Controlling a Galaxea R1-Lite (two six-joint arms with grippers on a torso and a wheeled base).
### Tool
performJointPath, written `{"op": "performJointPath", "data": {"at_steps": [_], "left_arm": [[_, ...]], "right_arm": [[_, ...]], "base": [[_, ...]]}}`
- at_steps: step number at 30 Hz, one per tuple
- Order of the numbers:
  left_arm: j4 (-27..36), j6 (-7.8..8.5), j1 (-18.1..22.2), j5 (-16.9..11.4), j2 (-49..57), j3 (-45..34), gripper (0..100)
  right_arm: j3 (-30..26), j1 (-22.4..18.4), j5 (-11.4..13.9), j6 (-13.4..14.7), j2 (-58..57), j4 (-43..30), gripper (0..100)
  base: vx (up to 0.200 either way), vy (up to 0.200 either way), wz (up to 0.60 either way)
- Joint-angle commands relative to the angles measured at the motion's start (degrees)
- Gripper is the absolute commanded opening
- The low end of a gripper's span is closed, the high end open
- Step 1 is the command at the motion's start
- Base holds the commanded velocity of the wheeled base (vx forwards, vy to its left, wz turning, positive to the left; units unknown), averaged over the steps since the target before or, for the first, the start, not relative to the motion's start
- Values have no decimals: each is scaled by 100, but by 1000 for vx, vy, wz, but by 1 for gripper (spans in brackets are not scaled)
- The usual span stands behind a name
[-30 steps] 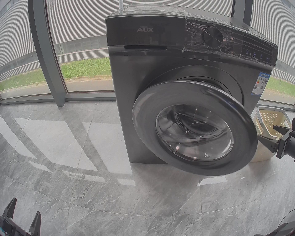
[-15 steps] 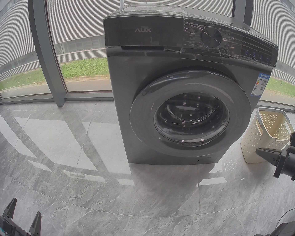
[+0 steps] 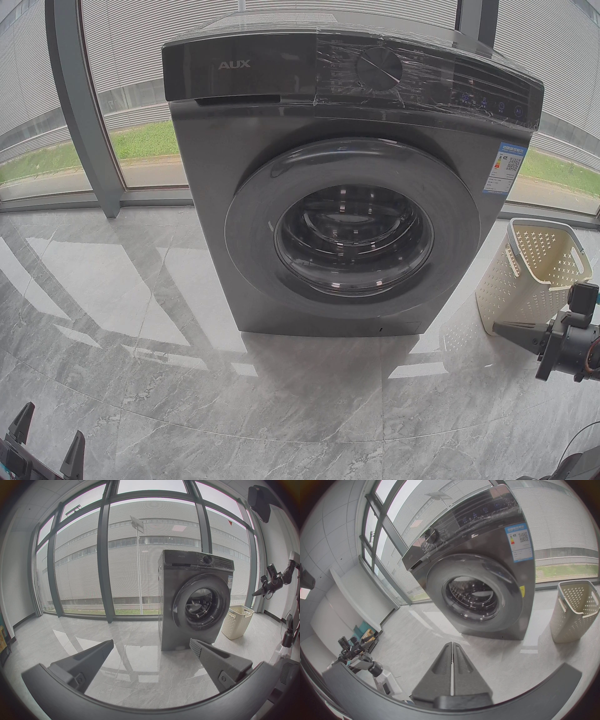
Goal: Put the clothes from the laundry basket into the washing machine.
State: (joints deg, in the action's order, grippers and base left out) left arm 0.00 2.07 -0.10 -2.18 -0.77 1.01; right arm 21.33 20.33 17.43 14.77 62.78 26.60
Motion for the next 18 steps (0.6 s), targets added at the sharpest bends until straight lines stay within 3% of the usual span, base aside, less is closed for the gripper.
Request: {"op": "performJointPath", "data": {"at_steps": [1, 6, 12, 18], "left_arm": [[0, -5, 1, -2, 77, -101, 100], [-9, 48, 1, -2, 77, -101, 100], [-9, 48, 1, -2, 77, -101, 100], [0, 48, 1, -10, 77, -101, 100]], "right_arm": [[-86, 190, 6, 17, 182, 38, 0], [-77, 164, -65, 17, 533, 583, 0], [-77, 225, -522, 8, 1184, 1611, 0], [11, 269, -609, 17, 1597, 2060, 0]], "base": [[200, 0, 0], [200, 0, 0], [200, 0, 0], [200, 0, 0]]}}
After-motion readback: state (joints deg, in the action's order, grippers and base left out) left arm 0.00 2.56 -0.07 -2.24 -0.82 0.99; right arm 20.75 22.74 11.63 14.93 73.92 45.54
